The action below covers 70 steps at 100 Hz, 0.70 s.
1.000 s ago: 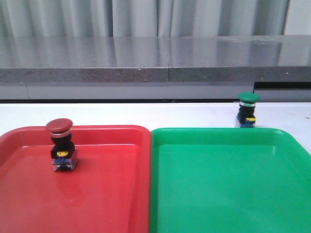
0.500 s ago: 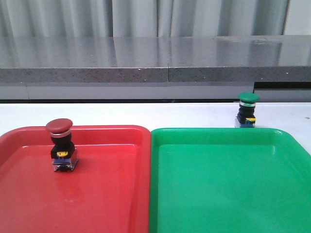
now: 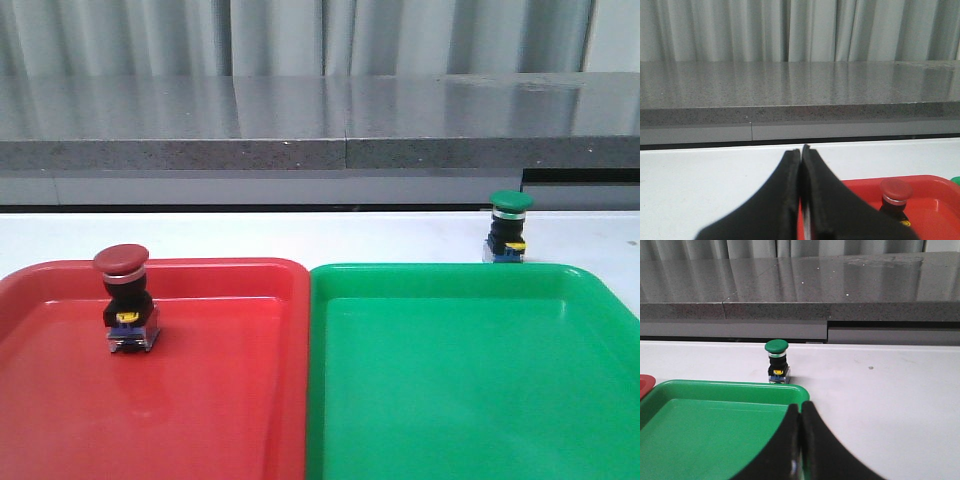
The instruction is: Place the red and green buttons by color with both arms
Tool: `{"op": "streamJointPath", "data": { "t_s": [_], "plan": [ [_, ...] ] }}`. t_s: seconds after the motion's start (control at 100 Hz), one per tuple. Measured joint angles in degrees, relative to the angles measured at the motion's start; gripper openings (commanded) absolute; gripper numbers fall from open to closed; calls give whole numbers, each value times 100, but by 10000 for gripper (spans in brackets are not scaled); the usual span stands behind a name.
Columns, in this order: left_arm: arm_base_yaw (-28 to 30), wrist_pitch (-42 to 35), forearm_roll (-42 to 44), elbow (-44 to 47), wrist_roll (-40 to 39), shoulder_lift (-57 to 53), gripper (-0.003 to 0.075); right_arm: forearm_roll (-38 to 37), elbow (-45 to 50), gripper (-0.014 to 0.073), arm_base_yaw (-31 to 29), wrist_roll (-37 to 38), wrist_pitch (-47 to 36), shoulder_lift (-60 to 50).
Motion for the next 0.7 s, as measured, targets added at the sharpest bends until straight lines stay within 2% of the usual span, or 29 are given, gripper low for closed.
{"op": "streamJointPath", "data": {
  "t_s": [0.7],
  "plan": [
    [0, 0, 0, 0, 0, 0, -19, 0, 0, -67, 0, 0, -67, 0]
  ]
}}
